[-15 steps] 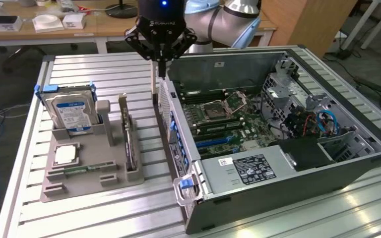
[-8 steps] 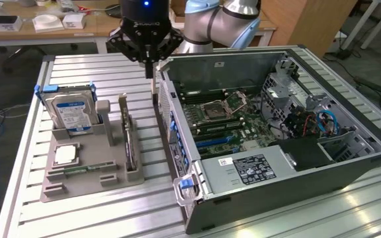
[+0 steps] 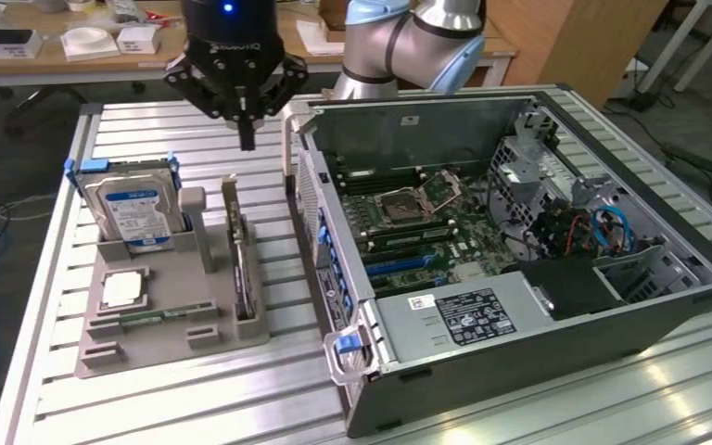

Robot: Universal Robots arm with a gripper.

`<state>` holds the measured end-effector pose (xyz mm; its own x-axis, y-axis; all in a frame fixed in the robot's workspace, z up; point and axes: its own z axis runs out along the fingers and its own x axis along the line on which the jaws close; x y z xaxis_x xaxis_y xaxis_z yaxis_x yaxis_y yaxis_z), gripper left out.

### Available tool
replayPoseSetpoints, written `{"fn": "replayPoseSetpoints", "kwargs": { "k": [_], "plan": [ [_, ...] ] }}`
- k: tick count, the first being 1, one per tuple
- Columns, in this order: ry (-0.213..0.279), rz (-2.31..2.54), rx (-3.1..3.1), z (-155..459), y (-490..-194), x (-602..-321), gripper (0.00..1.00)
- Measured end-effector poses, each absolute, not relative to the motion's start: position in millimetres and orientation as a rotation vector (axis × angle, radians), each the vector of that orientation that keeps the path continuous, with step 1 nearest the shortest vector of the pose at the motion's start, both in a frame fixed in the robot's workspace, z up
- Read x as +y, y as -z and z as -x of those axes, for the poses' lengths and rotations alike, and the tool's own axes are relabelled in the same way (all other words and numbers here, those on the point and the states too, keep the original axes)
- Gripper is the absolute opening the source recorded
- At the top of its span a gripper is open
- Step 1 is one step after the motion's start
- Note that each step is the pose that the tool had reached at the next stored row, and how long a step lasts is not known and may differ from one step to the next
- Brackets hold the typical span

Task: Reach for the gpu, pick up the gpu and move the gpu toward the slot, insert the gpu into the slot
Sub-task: 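Reach for the gpu, then pick up the gpu and move the gpu toward the slot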

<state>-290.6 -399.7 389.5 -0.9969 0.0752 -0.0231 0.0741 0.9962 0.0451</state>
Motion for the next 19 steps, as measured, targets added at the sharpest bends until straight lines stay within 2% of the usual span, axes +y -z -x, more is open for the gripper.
{"fn": "replayPoseSetpoints", "kwargs": {
  "k": [10, 19],
  "plan": [
    [-0.069, -0.117, 3.115, 323.5, -388.2, -400.2, 0.1],
    [-0.069, -0.117, 3.115, 324.5, -388.2, -400.2, 0.1]
  ]
}}
